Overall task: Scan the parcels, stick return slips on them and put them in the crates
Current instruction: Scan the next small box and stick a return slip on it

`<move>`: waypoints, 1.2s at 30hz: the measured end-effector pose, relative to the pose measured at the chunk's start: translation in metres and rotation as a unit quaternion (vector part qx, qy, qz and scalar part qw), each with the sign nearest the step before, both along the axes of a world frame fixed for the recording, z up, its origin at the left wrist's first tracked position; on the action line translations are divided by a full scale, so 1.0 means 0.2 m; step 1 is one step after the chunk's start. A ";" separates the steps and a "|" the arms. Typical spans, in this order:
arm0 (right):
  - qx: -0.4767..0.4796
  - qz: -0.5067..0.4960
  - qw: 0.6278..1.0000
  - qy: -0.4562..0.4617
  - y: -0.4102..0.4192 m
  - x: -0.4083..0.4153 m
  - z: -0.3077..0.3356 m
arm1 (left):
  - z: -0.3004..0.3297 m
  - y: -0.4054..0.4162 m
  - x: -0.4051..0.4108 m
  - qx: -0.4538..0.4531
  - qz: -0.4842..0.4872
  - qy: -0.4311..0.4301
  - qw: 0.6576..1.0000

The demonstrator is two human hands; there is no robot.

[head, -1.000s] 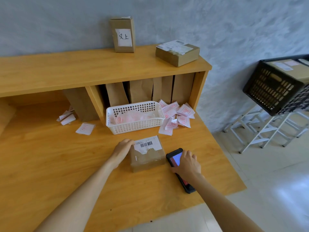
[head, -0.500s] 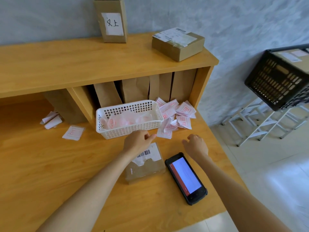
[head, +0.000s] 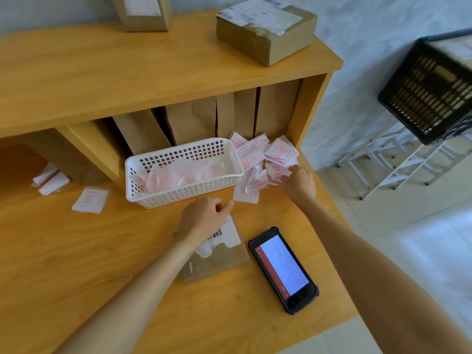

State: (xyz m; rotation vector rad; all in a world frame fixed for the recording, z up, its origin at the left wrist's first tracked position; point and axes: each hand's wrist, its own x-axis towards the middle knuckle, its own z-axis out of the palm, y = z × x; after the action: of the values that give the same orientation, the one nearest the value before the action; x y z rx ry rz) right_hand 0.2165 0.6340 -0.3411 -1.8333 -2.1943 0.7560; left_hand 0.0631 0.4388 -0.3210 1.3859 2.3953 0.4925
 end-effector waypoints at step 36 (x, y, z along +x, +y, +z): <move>0.020 0.006 0.990 0.136 -0.08 0.01 0.00 | 0.04 0.00 0.00 0.041 0.026 -0.119 0.992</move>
State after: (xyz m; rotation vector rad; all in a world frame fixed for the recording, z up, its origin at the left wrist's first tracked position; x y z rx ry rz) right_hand 0.2185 0.6175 -0.3403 -1.5922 -2.0331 0.8981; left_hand 0.0635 0.4379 -0.3125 1.2231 2.2443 0.7349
